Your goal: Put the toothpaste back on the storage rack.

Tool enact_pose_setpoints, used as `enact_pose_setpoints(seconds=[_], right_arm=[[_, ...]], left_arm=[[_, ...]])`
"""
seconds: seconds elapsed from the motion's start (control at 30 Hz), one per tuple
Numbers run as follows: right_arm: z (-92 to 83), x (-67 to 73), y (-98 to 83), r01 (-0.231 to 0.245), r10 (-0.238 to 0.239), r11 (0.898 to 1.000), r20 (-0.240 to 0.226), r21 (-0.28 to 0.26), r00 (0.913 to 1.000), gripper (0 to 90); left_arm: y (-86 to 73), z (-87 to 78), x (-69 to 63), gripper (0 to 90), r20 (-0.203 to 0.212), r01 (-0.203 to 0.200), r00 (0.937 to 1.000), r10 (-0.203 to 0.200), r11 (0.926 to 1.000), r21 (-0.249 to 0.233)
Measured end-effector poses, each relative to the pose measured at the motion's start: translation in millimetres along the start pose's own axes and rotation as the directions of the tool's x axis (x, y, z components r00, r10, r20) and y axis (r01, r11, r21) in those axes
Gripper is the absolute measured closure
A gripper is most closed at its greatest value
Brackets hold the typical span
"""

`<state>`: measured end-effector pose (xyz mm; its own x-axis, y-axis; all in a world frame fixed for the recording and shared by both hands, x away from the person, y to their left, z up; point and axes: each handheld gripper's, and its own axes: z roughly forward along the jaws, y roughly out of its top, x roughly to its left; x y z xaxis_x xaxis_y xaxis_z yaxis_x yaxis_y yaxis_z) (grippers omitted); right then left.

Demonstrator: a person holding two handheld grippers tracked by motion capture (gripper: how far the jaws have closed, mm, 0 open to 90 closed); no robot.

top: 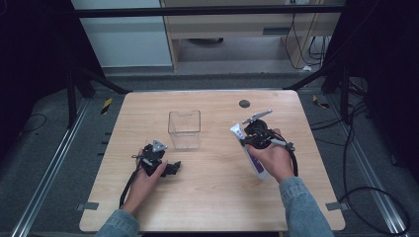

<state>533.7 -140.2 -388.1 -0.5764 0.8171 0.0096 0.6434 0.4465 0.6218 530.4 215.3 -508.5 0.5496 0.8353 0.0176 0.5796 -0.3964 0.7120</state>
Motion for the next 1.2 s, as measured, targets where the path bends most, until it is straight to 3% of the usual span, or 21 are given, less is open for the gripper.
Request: enact_pose_setpoints(seconds=[0.13,0.5,0.83,1.2], right_arm=[[-4.0,0.0,1.5,-0.001,0.001,1.000,0.006,-0.020,1.0000,80.0],[-20.2,0.3,7.9,-0.005,0.011,0.990,0.038,-0.138,0.9992,80.1],[-23.2,1.7,10.9,-0.014,0.027,0.975,0.055,-0.222,0.9981,80.0],[-16.2,11.4,17.9,-0.027,0.060,0.944,0.090,-0.328,0.9941,79.9]], left_arm=[[0.0,0.0,0.0,0.0,0.000,0.000,1.0000,0.000,1.0000,0.000],[0.0,0.0,0.0,0.0,0.000,-0.001,1.0000,0.001,1.0000,0.000],[0.0,0.0,0.0,0.0,0.000,-0.001,1.0000,0.001,1.0000,0.000],[0.0,0.0,0.1,0.0,0.000,-0.001,1.0000,0.001,1.0000,0.000]])
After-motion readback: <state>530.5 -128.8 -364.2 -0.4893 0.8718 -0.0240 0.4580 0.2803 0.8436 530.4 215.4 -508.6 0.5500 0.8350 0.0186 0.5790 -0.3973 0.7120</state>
